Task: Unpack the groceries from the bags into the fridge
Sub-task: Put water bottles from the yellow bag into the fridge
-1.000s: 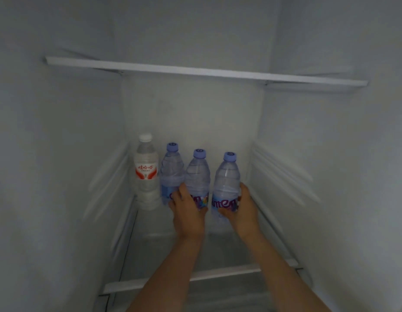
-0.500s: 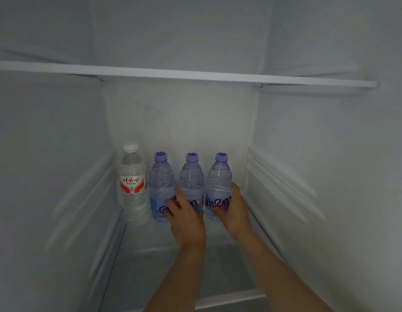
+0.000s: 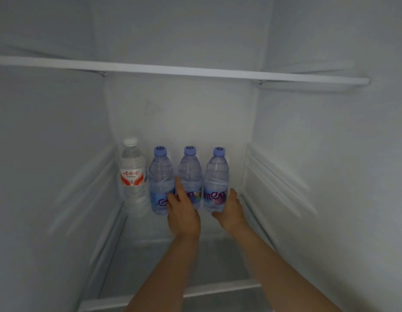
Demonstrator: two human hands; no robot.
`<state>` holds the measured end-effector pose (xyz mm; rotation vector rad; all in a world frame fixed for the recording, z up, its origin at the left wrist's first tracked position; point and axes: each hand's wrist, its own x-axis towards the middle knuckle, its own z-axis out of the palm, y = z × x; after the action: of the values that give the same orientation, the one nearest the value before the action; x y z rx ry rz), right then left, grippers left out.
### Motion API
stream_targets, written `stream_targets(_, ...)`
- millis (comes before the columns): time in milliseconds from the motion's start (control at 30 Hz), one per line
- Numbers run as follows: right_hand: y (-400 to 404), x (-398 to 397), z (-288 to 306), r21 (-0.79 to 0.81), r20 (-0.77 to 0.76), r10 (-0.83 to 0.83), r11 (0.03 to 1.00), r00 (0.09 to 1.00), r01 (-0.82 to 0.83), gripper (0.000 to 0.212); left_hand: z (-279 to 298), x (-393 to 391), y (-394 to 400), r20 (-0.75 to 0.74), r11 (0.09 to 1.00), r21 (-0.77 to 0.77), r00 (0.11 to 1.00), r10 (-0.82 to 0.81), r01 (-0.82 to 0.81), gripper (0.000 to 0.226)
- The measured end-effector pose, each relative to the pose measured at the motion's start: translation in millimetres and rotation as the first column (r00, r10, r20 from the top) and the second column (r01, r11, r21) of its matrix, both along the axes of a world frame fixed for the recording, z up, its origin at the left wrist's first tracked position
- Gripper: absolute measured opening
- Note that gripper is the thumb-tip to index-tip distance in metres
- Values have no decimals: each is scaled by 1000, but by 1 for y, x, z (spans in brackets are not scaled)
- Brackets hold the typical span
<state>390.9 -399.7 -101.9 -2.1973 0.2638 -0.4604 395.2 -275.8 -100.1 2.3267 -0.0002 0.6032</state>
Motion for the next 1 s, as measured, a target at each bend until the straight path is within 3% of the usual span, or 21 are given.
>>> stream_targets(133, 0, -32, 1, -13, -68, -27, 1000, 997, 26, 79, -2, -20, 21, -13, 993, -48, 994, -108, 107, 85)
stream_targets(367, 25, -116, 5, -6, 120, -97, 995, 988, 98, 56, 6, -90, 58, 29, 975, -116, 982, -187, 189, 37)
stream_targets(567, 73, -225, 6, -12, 287, -153, 986, 946, 163, 43, 5, -179, 87, 136, 921, -156, 932, -337, 356, 27)
stream_targets(667, 94, -283, -7, -38, 338, -165, 981, 926, 189, 40, -4, -231, 101, 92, 892, -160, 906, -413, 423, 23)
stream_targets(1000, 133, -506, -80, -39, 272, -330, 935, 904, 353, 34, -71, -407, 132, -25, 710, -143, 715, -699, 689, 24)
